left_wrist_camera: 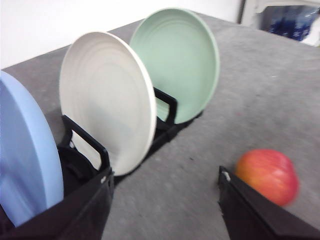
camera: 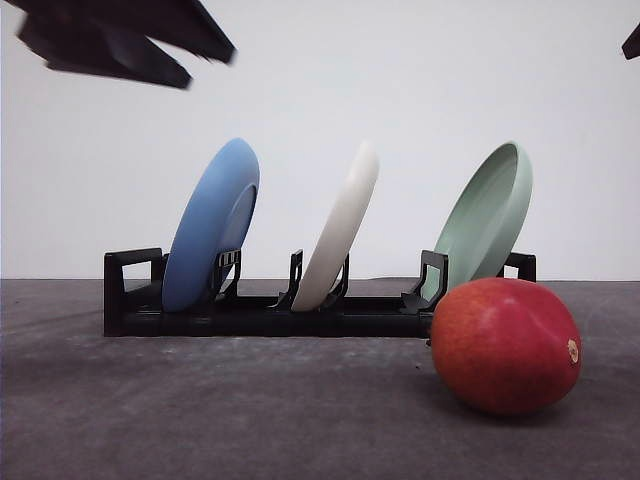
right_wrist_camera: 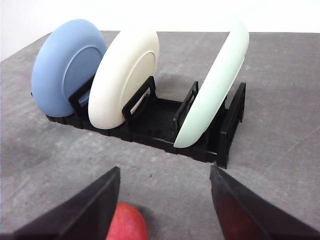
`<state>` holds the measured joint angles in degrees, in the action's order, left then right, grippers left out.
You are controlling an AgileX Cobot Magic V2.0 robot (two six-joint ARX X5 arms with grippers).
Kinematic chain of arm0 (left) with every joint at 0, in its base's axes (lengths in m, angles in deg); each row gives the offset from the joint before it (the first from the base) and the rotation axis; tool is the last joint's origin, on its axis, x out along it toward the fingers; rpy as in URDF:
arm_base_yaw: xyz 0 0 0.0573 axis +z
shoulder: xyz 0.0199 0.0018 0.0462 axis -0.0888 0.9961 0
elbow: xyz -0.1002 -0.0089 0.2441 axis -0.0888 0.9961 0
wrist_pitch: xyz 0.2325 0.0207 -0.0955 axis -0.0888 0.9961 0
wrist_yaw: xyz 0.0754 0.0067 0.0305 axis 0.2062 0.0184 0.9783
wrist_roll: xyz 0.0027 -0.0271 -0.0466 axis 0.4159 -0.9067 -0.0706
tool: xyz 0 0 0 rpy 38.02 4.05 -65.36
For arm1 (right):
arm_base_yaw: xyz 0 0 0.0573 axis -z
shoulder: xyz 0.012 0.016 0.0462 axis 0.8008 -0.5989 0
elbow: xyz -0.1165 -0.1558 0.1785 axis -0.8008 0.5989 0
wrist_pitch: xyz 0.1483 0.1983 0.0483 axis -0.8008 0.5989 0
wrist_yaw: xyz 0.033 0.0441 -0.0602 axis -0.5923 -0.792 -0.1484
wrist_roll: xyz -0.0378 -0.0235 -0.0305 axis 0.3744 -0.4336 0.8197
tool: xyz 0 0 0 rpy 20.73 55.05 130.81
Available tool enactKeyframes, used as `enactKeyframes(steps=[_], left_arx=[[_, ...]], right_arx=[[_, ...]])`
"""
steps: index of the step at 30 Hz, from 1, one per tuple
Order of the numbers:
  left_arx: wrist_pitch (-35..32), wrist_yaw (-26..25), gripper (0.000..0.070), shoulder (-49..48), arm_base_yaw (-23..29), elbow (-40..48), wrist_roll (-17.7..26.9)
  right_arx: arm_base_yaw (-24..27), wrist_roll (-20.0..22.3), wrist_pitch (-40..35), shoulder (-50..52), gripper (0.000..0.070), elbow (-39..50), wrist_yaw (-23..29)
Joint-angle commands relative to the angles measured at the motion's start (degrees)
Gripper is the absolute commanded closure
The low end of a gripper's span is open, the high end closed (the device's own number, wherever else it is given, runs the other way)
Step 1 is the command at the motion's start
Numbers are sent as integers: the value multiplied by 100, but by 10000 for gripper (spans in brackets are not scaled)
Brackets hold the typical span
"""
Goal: Place pomegranate in white plate
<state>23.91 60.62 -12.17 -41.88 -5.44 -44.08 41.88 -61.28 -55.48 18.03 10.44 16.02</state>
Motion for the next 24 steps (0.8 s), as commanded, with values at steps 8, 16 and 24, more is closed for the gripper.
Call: enactKeyframes(steps=[8, 16, 24], left_arx=[[-1399, 980, 306, 1454, -542, -224, -21], [-1463, 1168, 306, 2797, -650, -1178, -27], [-1424, 1207, 307, 3831, -654, -2207, -27]], right_arx=[[-22, 33, -76, -9, 339, -96, 0], [-22, 35, -76, -9, 339, -95, 1], [-22, 37, -76, -9, 339, -94, 3]])
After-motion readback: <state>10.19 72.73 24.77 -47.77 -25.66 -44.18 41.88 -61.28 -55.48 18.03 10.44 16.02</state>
